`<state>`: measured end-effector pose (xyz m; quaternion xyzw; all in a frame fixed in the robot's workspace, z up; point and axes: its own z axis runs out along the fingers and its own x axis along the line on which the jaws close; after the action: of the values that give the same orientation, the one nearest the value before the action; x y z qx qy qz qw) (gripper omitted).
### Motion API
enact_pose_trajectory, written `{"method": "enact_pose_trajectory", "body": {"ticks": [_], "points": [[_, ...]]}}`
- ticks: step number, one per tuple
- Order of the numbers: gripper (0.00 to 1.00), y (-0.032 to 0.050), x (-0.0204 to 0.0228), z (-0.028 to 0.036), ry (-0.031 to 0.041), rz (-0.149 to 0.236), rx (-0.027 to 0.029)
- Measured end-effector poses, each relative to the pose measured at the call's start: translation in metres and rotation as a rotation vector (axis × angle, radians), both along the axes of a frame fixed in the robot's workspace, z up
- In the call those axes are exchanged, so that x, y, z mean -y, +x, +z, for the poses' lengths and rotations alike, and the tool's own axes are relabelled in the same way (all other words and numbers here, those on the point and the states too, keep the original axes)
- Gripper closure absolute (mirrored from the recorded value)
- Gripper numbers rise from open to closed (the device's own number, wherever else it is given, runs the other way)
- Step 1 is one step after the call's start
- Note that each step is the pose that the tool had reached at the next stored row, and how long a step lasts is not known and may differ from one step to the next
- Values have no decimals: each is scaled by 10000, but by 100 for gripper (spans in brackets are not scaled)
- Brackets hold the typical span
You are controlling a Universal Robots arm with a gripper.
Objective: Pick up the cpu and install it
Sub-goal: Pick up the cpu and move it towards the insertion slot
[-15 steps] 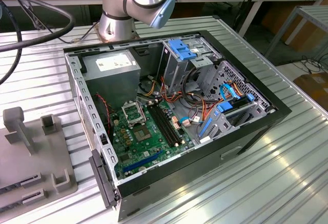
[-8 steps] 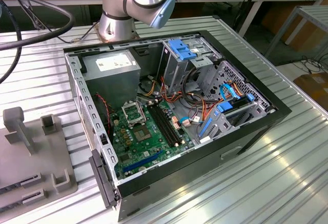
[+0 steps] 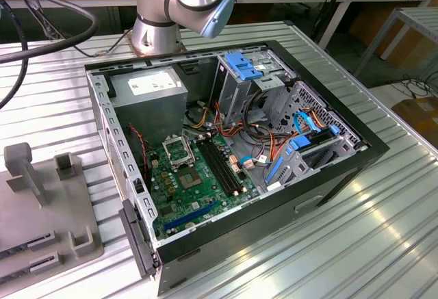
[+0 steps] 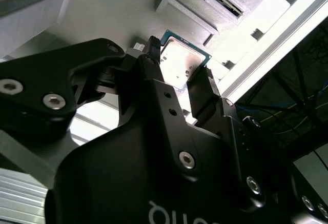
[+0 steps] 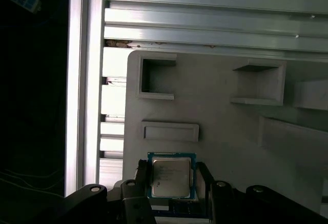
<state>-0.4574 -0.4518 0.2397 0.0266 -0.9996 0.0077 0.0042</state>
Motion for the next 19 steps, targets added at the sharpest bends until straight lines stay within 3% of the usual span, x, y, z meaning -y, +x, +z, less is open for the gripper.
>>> {"method": "enact_pose_trajectory", "body": {"ticks": [19], "points": [[53, 0, 0, 40, 0, 1, 0]]}}
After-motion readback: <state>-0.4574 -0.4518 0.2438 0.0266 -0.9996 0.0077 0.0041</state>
